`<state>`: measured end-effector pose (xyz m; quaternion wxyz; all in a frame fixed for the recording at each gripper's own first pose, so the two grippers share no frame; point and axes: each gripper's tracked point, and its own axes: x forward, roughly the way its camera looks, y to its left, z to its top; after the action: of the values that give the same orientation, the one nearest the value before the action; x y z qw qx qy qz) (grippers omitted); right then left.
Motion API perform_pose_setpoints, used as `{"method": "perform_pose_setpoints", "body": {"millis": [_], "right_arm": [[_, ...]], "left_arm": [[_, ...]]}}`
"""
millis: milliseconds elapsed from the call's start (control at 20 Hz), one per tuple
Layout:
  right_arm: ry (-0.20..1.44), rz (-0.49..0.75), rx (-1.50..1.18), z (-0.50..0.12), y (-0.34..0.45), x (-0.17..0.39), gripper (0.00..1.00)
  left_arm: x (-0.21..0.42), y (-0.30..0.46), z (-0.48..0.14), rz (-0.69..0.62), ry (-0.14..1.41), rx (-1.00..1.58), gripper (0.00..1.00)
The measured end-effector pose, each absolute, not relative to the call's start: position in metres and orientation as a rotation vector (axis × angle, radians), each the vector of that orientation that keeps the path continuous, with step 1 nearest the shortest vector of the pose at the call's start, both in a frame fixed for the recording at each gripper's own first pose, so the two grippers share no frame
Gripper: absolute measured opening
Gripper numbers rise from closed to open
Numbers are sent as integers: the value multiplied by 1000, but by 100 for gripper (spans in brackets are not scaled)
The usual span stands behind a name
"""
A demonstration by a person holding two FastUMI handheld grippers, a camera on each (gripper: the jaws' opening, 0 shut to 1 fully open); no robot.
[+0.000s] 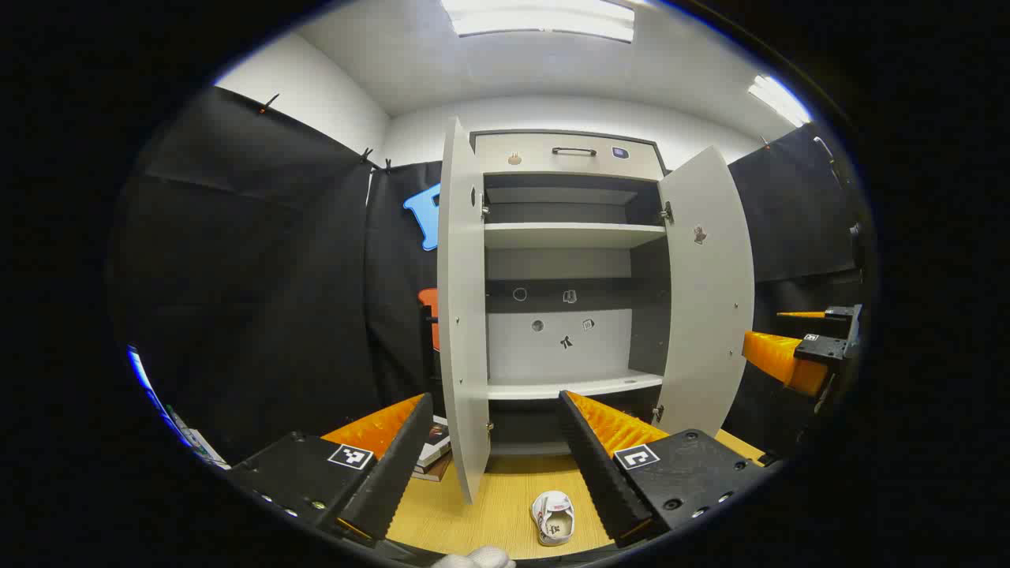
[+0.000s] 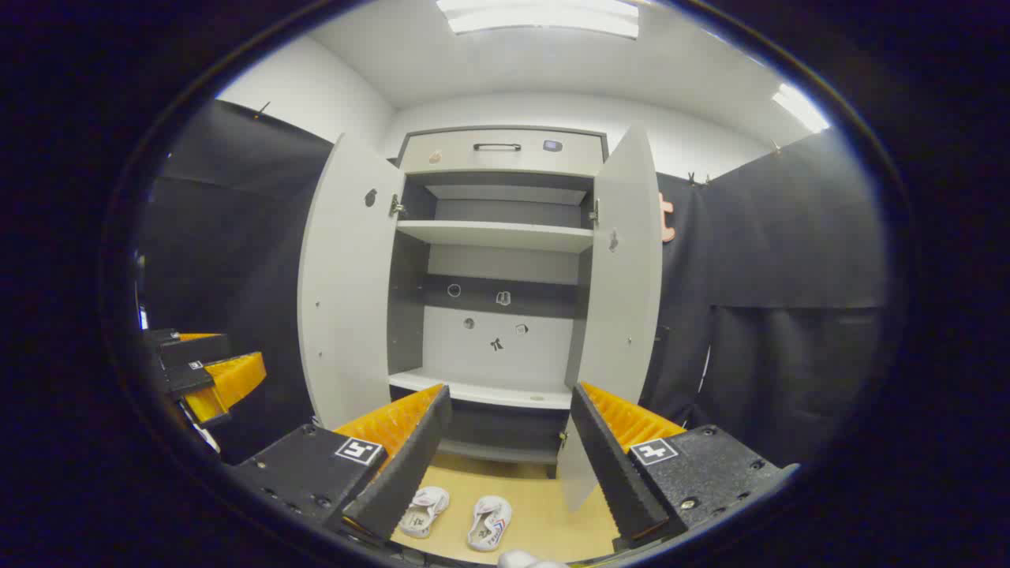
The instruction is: Grab one shoe with the right hand and put it into the shoe cabinet, grab the other shoe with the left hand and put it into the shoe cabinet; then close the right door with the right hand and the left door with the left hand.
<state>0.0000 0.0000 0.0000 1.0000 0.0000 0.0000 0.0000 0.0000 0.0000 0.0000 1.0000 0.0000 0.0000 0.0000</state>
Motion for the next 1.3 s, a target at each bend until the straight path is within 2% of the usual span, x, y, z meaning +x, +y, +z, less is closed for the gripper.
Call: {"method": "perform_pose_setpoints", "body": {"millis": [900, 1100, 1300], "right_arm": [[36, -10, -20, -21, 6, 14, 99], [195, 46, -64, -92, 23, 16, 99], [433, 97, -80, -202, 41, 8, 99]], "left_arm": [[13, 13, -5, -14, 2, 11, 95], [14, 13, -9, -26, 7, 14, 95], [16, 13, -16, -43, 21, 20, 95]]}}
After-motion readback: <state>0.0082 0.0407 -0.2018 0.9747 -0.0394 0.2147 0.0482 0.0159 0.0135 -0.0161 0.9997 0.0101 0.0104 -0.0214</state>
